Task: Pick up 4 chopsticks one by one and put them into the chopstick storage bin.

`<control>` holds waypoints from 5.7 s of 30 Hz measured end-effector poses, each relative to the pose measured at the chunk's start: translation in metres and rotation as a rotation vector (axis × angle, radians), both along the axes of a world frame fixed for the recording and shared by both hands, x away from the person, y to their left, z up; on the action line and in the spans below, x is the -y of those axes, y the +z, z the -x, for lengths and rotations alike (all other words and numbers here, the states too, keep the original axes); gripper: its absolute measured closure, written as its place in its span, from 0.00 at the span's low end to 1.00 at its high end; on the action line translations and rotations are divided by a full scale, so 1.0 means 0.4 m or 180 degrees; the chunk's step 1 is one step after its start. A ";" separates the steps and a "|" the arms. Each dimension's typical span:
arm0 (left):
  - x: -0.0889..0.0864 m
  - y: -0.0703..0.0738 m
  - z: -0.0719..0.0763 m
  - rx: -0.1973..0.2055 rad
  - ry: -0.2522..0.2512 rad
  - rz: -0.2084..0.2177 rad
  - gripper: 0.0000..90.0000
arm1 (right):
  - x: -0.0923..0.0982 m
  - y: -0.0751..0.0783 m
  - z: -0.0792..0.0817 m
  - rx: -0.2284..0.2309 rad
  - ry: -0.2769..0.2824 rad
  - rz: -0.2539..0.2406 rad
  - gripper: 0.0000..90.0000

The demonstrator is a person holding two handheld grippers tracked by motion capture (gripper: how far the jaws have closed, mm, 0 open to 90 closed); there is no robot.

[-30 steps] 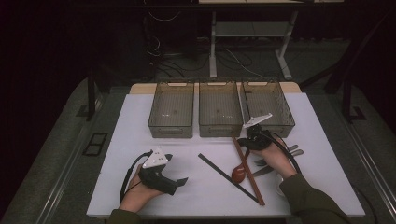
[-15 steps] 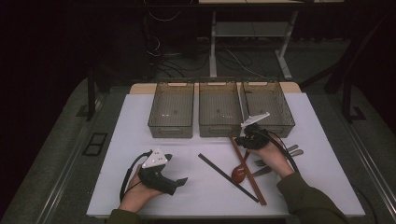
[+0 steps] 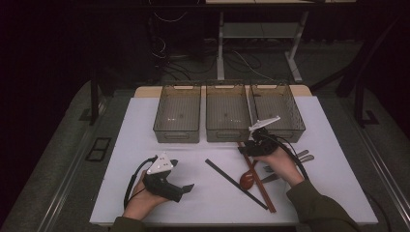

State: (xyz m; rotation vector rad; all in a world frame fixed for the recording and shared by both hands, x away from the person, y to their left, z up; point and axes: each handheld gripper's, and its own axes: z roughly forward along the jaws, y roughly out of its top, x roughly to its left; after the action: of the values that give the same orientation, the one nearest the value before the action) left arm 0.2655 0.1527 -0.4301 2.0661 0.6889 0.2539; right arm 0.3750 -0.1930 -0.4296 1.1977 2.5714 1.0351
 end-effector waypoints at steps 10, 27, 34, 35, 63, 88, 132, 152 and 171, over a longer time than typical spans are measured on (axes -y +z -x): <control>0.000 -0.001 0.000 -0.0008 -0.0003 0.0002 0.00 | -0.013 -0.017 -0.001 -0.0088 0.0071 0.0158 0.70; 0.000 0.000 0.000 -0.0011 -0.0008 0.0004 0.00 | -0.025 -0.015 0.005 -0.0078 0.0196 0.0194 0.82; -0.001 0.000 0.000 -0.0006 -0.0009 0.0006 0.00 | -0.039 -0.012 0.012 -0.0067 0.0350 0.0187 0.86; -0.001 0.001 0.000 -0.0006 -0.0010 0.0008 0.00 | -0.041 -0.012 0.014 -0.0066 0.0375 0.0186 0.87; -0.009 0.001 -0.001 -0.0002 0.0005 0.0032 0.00 | 0.006 0.052 0.055 0.0190 0.0447 -0.0177 0.49; -0.009 -0.007 -0.002 -0.0027 -0.0031 0.0069 0.00 | 0.146 0.067 0.179 0.0350 0.0401 -0.0346 0.45; 0.000 -0.008 0.004 -0.0046 -0.0055 0.0076 0.00 | 0.158 -0.006 0.310 0.0150 0.0603 0.0105 0.85; 0.002 -0.007 0.004 -0.0052 -0.0077 0.0083 0.00 | 0.122 -0.026 0.315 0.0205 0.0680 0.0399 0.90; 0.001 -0.008 0.004 -0.0044 -0.0097 0.0088 0.00 | 0.127 -0.012 0.313 0.0188 0.0653 0.0288 0.93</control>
State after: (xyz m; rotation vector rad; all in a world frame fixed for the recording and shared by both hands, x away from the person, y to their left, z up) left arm 0.2640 0.1523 -0.4335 2.0522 0.6651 0.2117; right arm 0.2500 -0.2437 -0.4343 0.8834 2.7058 0.9619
